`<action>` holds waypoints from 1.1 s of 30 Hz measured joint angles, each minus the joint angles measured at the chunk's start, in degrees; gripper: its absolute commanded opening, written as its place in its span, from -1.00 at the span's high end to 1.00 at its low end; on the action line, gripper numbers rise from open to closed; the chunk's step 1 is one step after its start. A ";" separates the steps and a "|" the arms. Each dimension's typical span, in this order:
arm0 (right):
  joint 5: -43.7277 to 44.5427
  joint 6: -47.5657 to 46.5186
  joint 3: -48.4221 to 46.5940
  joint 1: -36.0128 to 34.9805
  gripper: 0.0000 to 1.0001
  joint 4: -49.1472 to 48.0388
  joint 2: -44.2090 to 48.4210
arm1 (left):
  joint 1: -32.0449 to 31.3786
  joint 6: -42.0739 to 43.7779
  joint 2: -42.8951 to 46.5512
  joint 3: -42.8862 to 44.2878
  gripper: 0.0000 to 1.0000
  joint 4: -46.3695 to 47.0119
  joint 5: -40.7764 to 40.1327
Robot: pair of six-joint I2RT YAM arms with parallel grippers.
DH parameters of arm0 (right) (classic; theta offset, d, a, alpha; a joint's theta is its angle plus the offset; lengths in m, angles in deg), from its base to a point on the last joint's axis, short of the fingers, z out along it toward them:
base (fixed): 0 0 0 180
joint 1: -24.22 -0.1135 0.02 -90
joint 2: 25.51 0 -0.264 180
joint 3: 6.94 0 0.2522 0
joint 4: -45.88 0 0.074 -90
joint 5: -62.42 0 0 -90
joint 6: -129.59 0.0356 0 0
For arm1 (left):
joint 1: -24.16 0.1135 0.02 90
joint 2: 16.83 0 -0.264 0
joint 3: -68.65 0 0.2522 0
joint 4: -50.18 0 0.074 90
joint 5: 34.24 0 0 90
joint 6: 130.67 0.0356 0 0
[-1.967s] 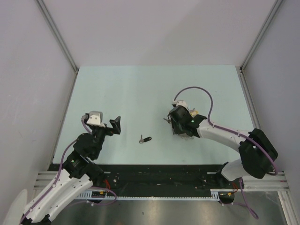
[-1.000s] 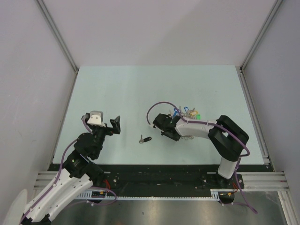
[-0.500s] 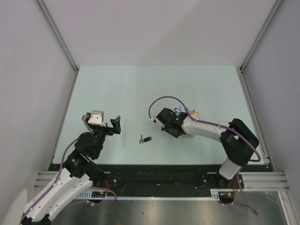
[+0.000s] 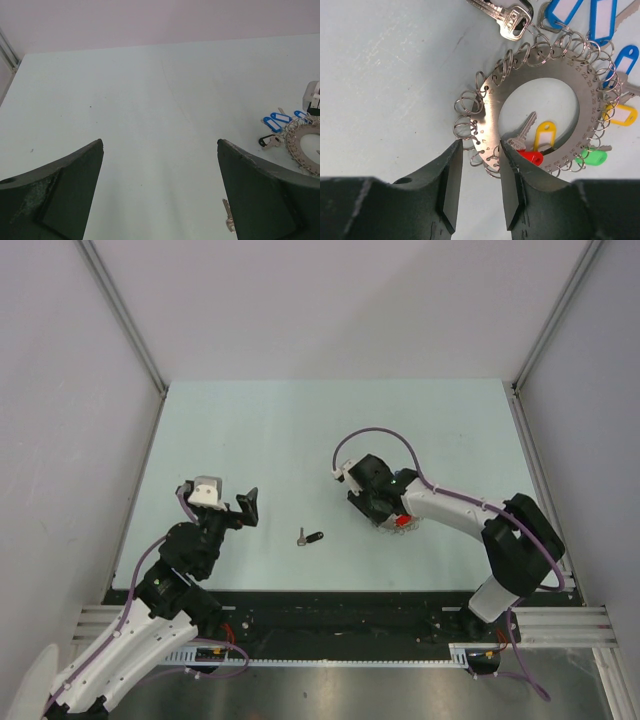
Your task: Put the keys on the keyring
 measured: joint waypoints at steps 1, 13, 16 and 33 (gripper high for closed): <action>0.46 0.28 0.00 -0.15 0.21 0.09 0.00 | 0.00 0.00 0.00 0.00 -1.00 -0.02 0.13; 5.64 -1.99 0.00 -5.27 0.28 0.66 -0.55 | 0.00 0.04 -0.20 0.00 -1.00 0.00 0.48; 5.97 -3.37 0.00 -4.76 0.28 0.20 -1.66 | 0.00 0.07 -0.22 0.00 -1.00 -0.02 0.48; 3.13 -10.25 0.00 -0.57 0.35 -4.72 -5.84 | 0.00 0.57 -1.22 0.00 -1.00 -0.02 0.52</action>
